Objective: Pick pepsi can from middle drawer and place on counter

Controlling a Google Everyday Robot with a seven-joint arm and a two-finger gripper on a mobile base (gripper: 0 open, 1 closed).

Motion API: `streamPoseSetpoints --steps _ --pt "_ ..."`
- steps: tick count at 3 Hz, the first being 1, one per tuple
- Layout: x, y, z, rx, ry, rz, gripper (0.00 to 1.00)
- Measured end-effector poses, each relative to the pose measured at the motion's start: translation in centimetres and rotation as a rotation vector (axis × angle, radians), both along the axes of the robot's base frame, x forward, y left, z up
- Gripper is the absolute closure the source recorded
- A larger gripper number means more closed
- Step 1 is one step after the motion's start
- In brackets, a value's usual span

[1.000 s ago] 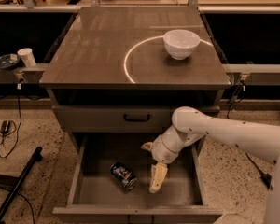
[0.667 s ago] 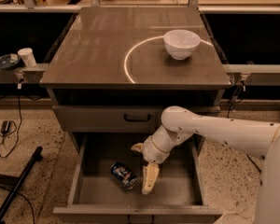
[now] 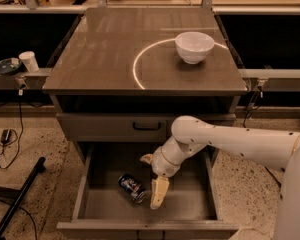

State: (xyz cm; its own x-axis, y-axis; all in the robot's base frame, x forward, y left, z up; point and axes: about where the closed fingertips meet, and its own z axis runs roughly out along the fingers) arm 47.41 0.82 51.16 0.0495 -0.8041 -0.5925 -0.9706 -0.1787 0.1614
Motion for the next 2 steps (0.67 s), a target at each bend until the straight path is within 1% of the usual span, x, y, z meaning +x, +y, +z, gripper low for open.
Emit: streamPoseSetpoints --steps 1,2 --pt "-0.08 -0.10 0.06 -0.026 -0.061 -0.050 0.00" --pt "0.15 -0.02 0.02 -0.040 -0.123 -0.085 0.00"
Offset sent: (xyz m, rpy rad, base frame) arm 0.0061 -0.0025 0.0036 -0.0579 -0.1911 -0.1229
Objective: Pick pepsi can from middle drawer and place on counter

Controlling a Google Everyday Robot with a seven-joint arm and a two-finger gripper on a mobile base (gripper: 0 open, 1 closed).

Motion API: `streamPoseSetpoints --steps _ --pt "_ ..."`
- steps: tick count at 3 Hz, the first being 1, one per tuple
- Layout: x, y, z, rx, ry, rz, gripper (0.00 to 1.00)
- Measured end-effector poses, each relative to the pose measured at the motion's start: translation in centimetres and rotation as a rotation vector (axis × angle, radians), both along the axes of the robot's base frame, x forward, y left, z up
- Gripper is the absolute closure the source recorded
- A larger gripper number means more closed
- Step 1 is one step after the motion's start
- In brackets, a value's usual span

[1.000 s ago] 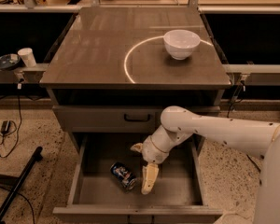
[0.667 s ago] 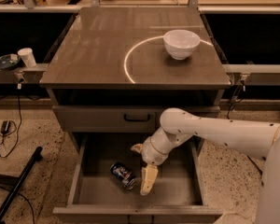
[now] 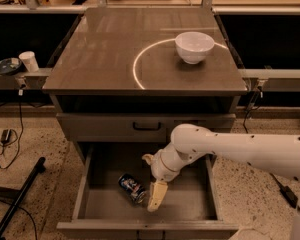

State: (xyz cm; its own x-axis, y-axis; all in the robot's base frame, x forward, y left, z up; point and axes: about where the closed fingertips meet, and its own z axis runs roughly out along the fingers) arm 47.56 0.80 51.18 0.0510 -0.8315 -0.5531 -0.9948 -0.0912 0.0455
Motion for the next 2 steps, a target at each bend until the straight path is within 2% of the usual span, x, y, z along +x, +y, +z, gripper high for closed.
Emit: streamPoseSetpoints --steps 1,2 --pt "0.3 0.2 -0.1 0.003 -0.003 -0.001 0.00" --pt "1.7 1.0 -0.5 0.008 -0.016 0.011 0.00"
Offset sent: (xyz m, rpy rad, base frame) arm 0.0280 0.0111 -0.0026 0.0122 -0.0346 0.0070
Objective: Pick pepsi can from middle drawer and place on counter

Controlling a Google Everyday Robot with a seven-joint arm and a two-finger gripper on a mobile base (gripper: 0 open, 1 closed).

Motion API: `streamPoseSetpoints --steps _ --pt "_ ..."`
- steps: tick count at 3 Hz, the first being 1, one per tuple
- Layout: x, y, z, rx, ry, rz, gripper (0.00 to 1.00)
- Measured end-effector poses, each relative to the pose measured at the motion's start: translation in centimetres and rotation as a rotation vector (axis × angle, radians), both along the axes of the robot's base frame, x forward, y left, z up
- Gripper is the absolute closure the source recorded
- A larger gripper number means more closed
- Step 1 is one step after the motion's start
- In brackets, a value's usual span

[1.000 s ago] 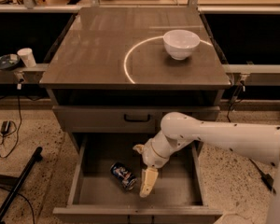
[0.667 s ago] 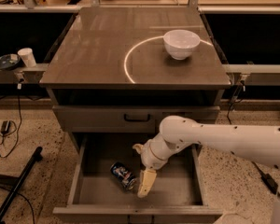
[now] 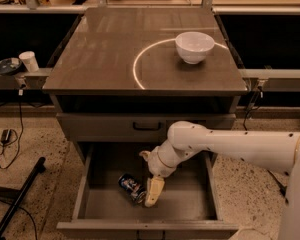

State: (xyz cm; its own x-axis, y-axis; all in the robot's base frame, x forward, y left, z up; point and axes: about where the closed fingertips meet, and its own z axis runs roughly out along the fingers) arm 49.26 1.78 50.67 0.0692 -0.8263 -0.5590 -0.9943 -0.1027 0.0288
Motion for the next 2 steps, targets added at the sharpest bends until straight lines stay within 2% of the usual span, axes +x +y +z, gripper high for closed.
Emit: streamPoseSetpoints --steps 1,2 --pt "1.3 1.9 -1.6 0.010 0.006 0.031 0.00" --pt "0.4 2.7 -4.1 0.011 0.044 0.047 0.00"
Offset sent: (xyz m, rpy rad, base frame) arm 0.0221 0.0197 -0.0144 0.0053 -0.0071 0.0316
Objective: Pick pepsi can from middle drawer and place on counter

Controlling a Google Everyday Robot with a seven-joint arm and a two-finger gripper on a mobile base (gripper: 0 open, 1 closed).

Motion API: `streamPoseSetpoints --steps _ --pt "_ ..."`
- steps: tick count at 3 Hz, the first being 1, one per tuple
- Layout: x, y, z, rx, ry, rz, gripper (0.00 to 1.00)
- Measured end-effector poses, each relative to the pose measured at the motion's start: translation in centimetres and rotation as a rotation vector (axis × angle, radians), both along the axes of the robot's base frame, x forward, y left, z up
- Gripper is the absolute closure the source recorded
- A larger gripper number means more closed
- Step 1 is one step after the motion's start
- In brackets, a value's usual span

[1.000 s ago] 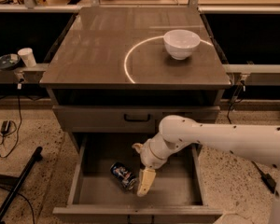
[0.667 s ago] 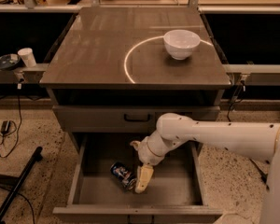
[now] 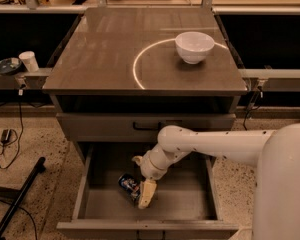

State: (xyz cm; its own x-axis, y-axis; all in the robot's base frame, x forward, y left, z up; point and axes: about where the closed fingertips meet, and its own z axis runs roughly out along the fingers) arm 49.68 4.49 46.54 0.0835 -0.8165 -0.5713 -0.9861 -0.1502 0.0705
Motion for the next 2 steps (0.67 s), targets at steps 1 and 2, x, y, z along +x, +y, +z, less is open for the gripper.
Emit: streamPoseSetpoints --steps 1,2 --pt "2.98 2.22 -3.03 0.015 0.004 -0.014 0.00" --pt "2.98 2.22 -3.03 0.014 0.004 -0.015 0.00"
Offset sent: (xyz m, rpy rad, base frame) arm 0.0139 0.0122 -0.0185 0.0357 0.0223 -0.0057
